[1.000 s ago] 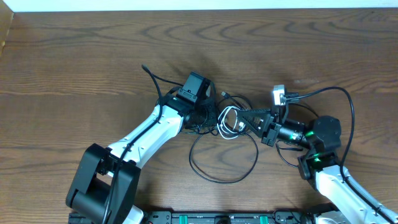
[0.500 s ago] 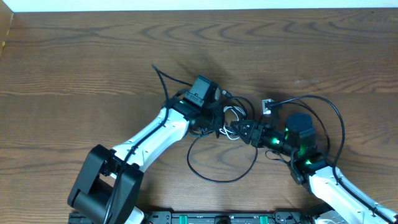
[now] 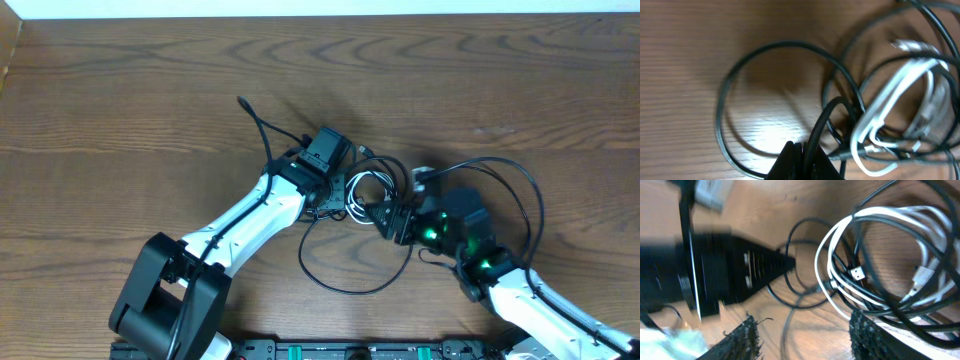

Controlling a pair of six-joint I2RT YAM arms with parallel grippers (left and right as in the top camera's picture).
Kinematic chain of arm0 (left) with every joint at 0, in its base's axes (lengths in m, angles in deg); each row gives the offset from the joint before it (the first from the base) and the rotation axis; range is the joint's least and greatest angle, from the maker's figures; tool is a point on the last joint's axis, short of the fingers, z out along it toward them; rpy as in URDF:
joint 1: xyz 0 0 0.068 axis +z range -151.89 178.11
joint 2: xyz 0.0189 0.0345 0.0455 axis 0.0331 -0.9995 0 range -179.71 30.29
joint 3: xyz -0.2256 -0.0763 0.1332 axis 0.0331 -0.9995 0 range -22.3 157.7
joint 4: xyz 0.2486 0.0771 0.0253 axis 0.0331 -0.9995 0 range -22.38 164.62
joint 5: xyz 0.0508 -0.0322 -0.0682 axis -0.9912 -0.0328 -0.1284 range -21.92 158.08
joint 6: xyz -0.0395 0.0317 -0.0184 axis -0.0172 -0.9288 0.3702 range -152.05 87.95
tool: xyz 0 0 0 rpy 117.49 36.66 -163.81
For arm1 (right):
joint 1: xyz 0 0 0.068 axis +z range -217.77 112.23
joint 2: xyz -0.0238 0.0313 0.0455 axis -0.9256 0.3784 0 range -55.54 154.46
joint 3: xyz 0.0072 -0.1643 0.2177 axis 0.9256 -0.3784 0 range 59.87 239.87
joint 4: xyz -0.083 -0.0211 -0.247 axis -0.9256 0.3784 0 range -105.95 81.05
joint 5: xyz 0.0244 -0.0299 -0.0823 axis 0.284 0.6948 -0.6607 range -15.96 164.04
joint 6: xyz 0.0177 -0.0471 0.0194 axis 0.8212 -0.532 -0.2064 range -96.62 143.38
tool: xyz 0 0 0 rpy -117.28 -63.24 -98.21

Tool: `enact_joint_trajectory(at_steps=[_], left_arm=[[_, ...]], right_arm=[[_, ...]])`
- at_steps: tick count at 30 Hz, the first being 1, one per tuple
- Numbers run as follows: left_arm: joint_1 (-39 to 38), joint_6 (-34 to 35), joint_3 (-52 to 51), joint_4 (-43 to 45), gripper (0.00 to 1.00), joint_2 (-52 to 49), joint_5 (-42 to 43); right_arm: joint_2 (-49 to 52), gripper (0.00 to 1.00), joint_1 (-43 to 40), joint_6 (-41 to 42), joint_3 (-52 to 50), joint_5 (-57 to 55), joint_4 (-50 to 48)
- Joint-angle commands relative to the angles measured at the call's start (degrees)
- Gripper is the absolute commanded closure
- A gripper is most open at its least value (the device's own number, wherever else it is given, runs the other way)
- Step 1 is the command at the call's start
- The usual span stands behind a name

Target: Untangle cables

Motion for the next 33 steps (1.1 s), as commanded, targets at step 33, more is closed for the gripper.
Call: enact_joint_trajectory(at_steps=[33], left_arm=[[0.5,7.7,-0.2,-1.4,0.92,0.2,3.2]], right_arm=[[36.0,0.77,4.8,26.8,22.6,-13.9,-4.7]])
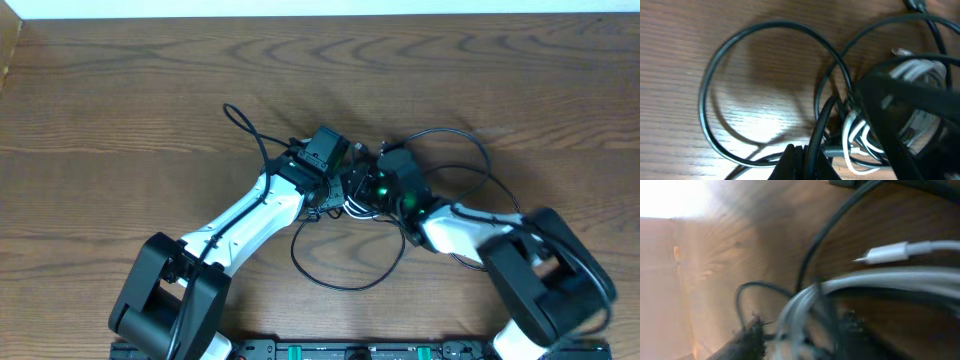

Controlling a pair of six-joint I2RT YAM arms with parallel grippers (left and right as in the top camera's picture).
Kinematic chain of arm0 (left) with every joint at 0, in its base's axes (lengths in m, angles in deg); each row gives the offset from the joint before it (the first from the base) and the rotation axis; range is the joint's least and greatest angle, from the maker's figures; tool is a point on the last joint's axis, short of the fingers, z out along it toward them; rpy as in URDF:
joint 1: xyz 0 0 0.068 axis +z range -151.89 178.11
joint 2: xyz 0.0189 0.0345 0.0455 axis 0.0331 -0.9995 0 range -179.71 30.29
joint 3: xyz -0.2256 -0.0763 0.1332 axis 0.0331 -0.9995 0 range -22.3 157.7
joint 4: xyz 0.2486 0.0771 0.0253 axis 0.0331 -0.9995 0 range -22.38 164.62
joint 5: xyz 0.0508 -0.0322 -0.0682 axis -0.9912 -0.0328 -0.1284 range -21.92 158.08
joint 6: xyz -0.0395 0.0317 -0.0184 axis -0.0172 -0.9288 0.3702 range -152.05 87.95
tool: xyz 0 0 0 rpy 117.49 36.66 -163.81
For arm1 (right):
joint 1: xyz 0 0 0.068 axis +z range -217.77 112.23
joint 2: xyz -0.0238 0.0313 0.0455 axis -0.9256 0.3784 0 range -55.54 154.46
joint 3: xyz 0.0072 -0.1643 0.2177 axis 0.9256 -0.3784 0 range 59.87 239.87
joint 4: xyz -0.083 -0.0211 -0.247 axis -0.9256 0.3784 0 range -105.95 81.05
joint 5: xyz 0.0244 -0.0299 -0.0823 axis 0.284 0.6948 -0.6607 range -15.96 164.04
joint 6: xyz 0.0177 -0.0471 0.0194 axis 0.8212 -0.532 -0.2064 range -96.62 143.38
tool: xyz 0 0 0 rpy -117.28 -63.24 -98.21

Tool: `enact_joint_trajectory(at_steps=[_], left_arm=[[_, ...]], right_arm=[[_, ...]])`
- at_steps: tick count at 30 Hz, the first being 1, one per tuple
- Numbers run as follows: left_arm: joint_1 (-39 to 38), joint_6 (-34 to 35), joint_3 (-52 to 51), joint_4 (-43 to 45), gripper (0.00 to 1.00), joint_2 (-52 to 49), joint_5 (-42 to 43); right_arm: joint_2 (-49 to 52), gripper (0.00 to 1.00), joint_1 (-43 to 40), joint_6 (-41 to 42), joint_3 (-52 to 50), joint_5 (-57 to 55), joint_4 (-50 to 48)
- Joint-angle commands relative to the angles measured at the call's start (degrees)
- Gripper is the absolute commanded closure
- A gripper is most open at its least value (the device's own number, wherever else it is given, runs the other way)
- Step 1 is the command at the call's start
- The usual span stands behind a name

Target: Untangle cables

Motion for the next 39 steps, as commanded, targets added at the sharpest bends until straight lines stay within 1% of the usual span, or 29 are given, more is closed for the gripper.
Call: enact_joint_trajectory(at_steps=[1,2,5,8,11,13,15,18,21,24,26,30,33,35,36,39], left_arm=[[0.2,-1.7,-0.2,-0.4,0.93,0.3,2.0],[0.3,-1.7,-0.2,-0.4,0.92,0.3,2.0],[0.3,-1.5,-0.2,-0.3,0.92,0.3,1.6],[1.0,1.7,-0.2,-0.4,0.92,0.3,-0.5],[3.1,6.5,-0.2,-0.3,0.92,0.3,-1.5],[4.7,8.5,-0.2,-0.1,0.92,0.3,-1.6],[6.1,8.9,-0.2,0.6,0.92,0.3,-1.6],[6.9,8.9,-0.2,1.7,0.92,0.3,-1.6],[6.8,8.9,-0.2,1.8,0.92,0.3,-0.5],[6.8,8.9,-0.2,1.8,0.91,0.2,3.0],[6.8,8.9,-0.2,1.8,0.83,0.2,3.9],[6.8,8.9,-0.2,1.9,0.5,0.2,4.3],[6.8,8.9,-0.2,1.9,0.27,0.2,8.5],[6.8,8.8,-0.2,1.8,0.2,0.2,11.7],[6.8,8.2,-0.2,1.8,0.19,0.2,12.8],[6.8,6.9,-0.2,1.6,0.16,0.2,14.5]], right_arm=[[1.9,0.89,-0.3,3.5,1.8,-1.5,0.0],[1.9,0.98,-0.5,3.1,1.8,-1.8,0.4],[0.6,0.99,-1.4,0.4,1.8,-1.7,2.1],[-3.7,0.99,-3.0,-3.2,1.8,0.1,8.2],[-10.7,0.99,-5.4,-10.8,1.8,6.8,14.0],[-15.3,0.99,-6.9,-15.8,1.8,12.6,16.4],[-20.8,0.99,-8.1,-21.3,1.8,19.1,18.7],[-27.6,0.99,-8.8,-26.5,1.8,25.2,21.6],[-33.7,0.99,-8.9,-29.9,1.8,28.7,23.4],[-38.8,0.99,-8.9,-32.3,1.8,31.4,23.7],[-41.7,0.99,-8.9,-34.2,1.8,32.5,24.0],[-45.3,0.99,-8.9,-36.2,1.8,32.5,26.5],[-45.9,0.99,-8.9,-37.0,1.8,30.8,29.6],[-45.7,0.96,-8.9,-37.0,1.8,29.0,32.5],[-45.5,0.93,-8.9,-37.0,1.8,27.6,34.1],[-45.3,0.89,-8.9,-37.0,1.8,22.0,39.6]])
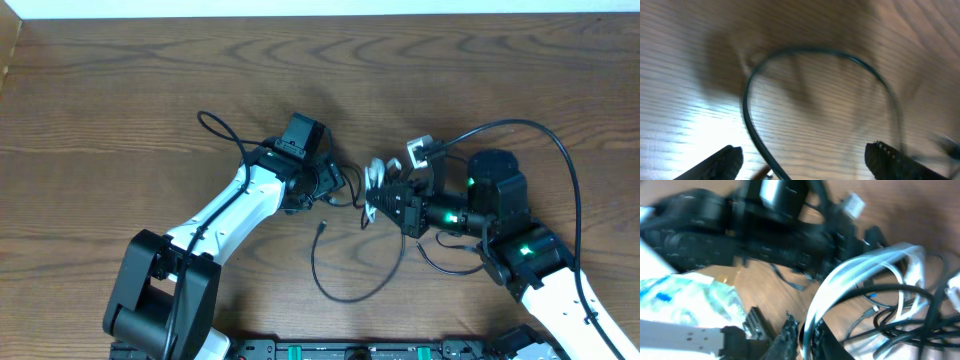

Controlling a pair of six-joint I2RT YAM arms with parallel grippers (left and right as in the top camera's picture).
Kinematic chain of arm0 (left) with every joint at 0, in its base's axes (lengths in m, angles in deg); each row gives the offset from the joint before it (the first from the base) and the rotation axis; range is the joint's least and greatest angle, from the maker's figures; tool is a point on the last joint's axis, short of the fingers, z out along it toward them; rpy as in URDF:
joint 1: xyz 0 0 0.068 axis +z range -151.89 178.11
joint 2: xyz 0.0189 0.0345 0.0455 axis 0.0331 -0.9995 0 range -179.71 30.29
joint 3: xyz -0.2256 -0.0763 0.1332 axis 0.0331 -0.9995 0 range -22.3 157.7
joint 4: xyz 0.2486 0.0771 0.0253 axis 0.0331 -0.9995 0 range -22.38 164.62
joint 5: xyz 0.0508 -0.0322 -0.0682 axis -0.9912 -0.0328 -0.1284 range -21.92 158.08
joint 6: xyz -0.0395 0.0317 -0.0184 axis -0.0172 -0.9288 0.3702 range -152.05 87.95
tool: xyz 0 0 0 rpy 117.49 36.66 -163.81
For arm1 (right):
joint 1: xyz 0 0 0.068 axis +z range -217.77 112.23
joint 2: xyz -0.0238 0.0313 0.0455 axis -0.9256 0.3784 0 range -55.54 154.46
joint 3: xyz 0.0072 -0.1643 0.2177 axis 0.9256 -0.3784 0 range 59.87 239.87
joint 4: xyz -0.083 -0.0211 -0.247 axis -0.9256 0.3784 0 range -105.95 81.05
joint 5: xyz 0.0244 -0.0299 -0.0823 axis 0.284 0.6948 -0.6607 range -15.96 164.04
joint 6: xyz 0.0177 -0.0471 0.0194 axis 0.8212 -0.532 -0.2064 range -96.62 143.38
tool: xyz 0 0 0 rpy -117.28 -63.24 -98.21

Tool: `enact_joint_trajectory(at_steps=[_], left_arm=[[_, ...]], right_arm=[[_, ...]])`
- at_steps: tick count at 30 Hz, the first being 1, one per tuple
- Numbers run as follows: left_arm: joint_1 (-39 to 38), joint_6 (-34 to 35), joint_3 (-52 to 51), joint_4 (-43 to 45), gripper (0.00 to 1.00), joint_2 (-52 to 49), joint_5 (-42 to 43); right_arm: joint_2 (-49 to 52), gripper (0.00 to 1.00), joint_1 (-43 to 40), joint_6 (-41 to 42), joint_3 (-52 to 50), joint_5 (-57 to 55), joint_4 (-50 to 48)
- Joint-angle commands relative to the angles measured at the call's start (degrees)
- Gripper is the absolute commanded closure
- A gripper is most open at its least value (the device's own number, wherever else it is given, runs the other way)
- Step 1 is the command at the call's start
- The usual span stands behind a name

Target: Untangle cables

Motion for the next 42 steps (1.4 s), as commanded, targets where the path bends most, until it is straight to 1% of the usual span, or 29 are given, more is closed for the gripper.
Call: enact_joint_trajectory(at_steps=[1,2,4,5,7,8,11,15,18,22,24,26,27,28,29,30,33,35,37,38,39,40,42], left_arm=[[0.2,-1.7,-0.2,-0.4,0.16,0.2,4.3],[0.2,-1.7,-0.2,-0.4,0.16,0.2,4.5],[0.2,-1.7,-0.2,-0.4,0.15,0.2,5.6],[0.2,-1.7,-0.2,-0.4,0.12,0.2,6.0],[0.2,-1.7,-0.2,-0.4,0.05,0.2,7.0],[0.2,-1.7,-0.2,-0.4,0.03,0.2,7.4],[0.1,-1.7,-0.2,-0.6,0.02,0.2,9.4],[0.1,-1.8,-0.2,-1.3,0.02,0.2,16.4],[0.1,-1.8,-0.2,-2.3,0.02,0.2,21.0],[0.1,-3.5,-0.2,-2.4,0.02,0.2,28.5],[0.1,-3.5,-0.2,-2.3,0.02,0.2,30.3],[0.0,-3.5,-0.2,-2.3,0.02,0.2,30.4],[-0.2,-3.5,-0.2,-2.1,0.07,0.2,30.4],[-0.4,-3.2,-0.2,-2.0,0.2,0.2,30.4],[-0.8,-2.2,-0.2,-1.7,0.28,0.2,30.2],[-1.4,-0.7,-0.2,-1.1,0.33,0.2,29.5],[-3.4,1.3,-0.2,1.2,0.34,0.2,26.1],[-4.8,3.5,-0.2,2.8,0.33,0.2,23.2],[-6.3,6.5,-0.2,4.8,0.24,0.2,20.1],[-7.0,7.6,-0.2,5.9,0.17,0.2,18.7],[-7.7,8.0,-0.2,7.3,0.14,0.2,17.6],[-8.2,8.2,-0.2,8.2,0.13,0.2,17.2],[-8.9,8.7,-0.2,9.2,0.05,0.2,15.9]], right_arm=[[0.2,0.88,-0.1,-1.3,0.5,-7.1,3.9],[0.2,0.83,-0.1,-1.2,0.5,-9.0,5.8],[0.6,0.69,0.0,-1.2,0.5,-15.0,11.0],[0.9,0.68,0.0,-1.2,0.5,-17.2,12.8],[1.6,0.61,0.0,0.0,0.5,-21.5,16.6],[2.1,0.61,0.0,0.8,0.5,-23.2,18.3],[3.9,0.64,0.0,2.4,0.5,-26.4,21.9],[6.8,0.64,0.0,3.4,0.5,-27.2,24.0],[9.6,0.62,0.0,3.3,0.5,-27.4,24.2],[13.9,0.61,0.0,3.3,0.5,-27.4,23.7],[16.0,0.62,0.0,3.3,0.5,-27.3,23.1],[17.9,0.62,0.0,3.7,0.5,-27.3,22.0],[18.9,0.65,0.0,4.5,0.5,-27.3,21.4],[19.8,0.68,0.0,5.3,0.5,-27.2,20.9],[20.6,0.7,0.0,5.9,0.5,-26.9,20.4],[21.5,0.73,0.0,5.9,0.5,-26.4,19.7],[22.7,0.74,0.0,5.9,0.5,-24.8,18.4],[22.9,0.75,0.0,5.9,0.5,-24.1,17.9],[22.8,0.76,0.0,5.9,0.5,-24.1,17.9],[22.8,0.77,0.0,5.9,0.5,-24.1,17.9],[22.8,0.77,0.0,5.9,0.5,-24.1,18.1],[22.8,0.77,0.0,5.8,0.5,-24.1,18.3],[22.8,0.79,0.0,5.6,0.5,-24.1,18.7]])
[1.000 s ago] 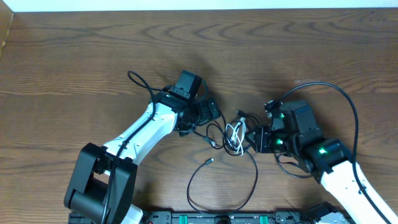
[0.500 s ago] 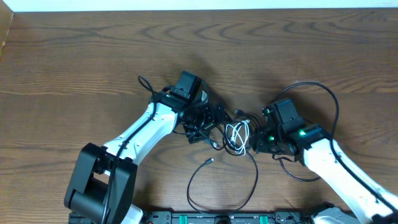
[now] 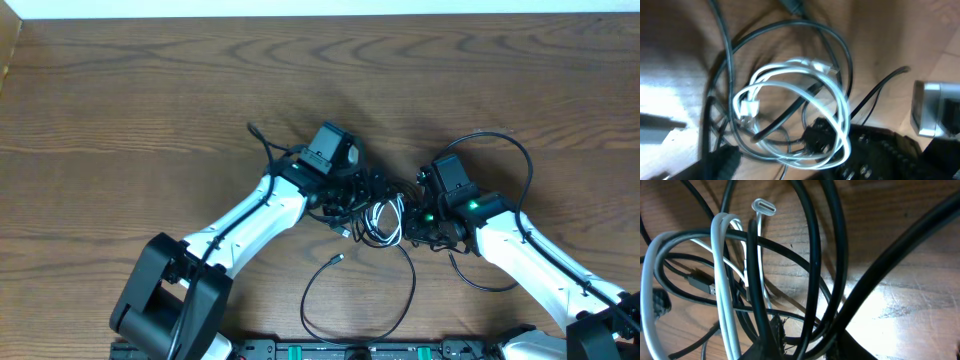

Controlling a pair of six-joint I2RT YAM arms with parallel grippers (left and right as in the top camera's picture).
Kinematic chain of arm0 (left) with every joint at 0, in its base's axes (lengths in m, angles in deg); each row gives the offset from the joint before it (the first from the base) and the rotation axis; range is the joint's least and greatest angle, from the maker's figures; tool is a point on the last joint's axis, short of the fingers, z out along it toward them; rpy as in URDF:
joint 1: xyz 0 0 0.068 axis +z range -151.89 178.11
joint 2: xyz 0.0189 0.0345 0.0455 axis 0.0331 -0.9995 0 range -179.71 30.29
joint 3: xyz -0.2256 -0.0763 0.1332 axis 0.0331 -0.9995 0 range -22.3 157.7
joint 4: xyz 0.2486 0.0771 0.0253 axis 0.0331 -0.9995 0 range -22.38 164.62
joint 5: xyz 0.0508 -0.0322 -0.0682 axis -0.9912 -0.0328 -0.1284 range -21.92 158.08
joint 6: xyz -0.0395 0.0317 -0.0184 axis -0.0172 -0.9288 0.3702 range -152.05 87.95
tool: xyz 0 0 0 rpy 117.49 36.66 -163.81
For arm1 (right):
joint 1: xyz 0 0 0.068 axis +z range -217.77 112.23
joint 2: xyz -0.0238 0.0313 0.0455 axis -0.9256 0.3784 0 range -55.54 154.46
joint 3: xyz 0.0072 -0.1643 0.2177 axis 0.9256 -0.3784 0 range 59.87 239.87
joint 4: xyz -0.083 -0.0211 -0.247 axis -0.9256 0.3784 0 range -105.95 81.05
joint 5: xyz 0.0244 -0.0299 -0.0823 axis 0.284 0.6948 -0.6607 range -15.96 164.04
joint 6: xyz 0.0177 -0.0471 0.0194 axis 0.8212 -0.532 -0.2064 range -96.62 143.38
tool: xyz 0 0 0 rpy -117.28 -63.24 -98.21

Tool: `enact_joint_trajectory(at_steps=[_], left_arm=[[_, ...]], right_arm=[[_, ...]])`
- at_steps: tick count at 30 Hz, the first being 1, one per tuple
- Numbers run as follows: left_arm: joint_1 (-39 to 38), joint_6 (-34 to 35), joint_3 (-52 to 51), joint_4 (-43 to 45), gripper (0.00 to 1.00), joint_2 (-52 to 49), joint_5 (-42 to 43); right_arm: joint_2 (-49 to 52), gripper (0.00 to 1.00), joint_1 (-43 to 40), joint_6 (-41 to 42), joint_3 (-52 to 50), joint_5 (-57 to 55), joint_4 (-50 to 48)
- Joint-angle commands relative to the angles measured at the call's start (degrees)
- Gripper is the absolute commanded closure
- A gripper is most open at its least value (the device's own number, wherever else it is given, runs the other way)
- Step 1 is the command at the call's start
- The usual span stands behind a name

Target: Untangle cables

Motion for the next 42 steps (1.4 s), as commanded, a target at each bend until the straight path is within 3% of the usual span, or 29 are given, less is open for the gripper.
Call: enact_joint_trajectory(at_steps=[1,7,16,20,25,36,38,39,40,42], left_arm=[[-1.1,3.5,-0.2,0.8,0.02,0.2,-5.2],[-1.2,6.8,-0.2,0.8,0.02,0.2,-9.3],[-1.2,13.0,-0.2,1.5,0.02,-1.7,-10.8],[-1.2,13.6,-0.2,1.5,0.21,-3.4,-10.5],[-1.2,13.6,-0.2,1.5,0.35,-4.3,-9.2],[-2.9,13.2,-0.2,0.9,0.35,-4.4,-8.6],[-3.3,12.4,-0.2,0.3,0.48,-4.7,-8.6],[-3.3,11.3,-0.2,-0.2,0.63,-4.9,-8.6],[-3.3,8.3,-0.2,-2.1,0.89,-5.0,-8.8],[-2.8,5.2,-0.2,-4.5,0.92,-5.0,-8.8]], right_arm=[[0.1,0.81,0.0,0.3,0.4,0.7,0.6],[0.0,0.92,0.0,-2.6,0.4,1.7,2.1],[0.0,0.98,0.0,-6.3,0.4,2.8,1.5],[-0.1,0.99,0.0,-8.7,0.4,3.1,0.5],[-0.1,0.99,0.0,-8.9,0.4,3.1,-0.7],[-0.1,0.99,0.0,-8.9,0.4,3.1,-1.4],[-0.1,0.99,0.0,-8.9,0.4,3.1,-1.3],[-0.1,0.99,0.0,-8.9,0.4,3.1,-1.3],[-0.1,0.99,0.0,-8.9,0.4,3.1,-1.3],[-0.1,0.99,0.0,-8.9,0.4,3.1,-1.3]])
